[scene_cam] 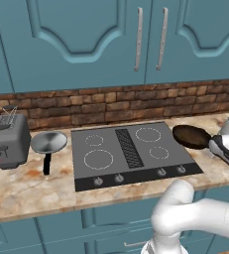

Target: Place both pans onto different burners. Then place the potato and the chicken drumstick on different pans.

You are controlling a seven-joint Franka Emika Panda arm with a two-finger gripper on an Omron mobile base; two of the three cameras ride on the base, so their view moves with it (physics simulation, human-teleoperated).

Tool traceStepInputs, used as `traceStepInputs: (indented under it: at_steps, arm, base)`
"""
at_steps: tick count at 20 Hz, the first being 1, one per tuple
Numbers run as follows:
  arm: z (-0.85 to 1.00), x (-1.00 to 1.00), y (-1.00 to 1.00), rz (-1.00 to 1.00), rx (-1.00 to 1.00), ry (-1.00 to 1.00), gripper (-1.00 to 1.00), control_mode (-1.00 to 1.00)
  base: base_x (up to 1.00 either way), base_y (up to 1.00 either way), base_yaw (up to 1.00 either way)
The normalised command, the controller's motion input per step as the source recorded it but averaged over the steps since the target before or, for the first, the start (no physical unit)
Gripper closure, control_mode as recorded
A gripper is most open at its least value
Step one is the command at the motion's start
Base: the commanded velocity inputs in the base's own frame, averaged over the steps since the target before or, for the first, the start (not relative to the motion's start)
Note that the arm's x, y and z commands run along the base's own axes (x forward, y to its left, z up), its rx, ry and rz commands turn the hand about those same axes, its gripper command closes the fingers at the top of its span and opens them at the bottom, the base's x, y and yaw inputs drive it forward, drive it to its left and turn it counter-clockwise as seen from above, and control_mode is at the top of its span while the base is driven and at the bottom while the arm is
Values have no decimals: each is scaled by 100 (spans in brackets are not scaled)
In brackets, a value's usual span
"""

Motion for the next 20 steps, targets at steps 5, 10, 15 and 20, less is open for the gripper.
traceStepInputs:
  at_steps: [5,10,15,20]
  arm:
    - [0,0,65,4,-3,0,100,-100]
    - [0,3,73,10,0,0,100,-100]
    - [-1,7,78,11,0,0,100,-100]
    - [0,0,83,10,0,0,100,-100]
  base:
    - [0,0,0]
    - [0,0,0]
    - [0,0,0]
    - [0,0,0]
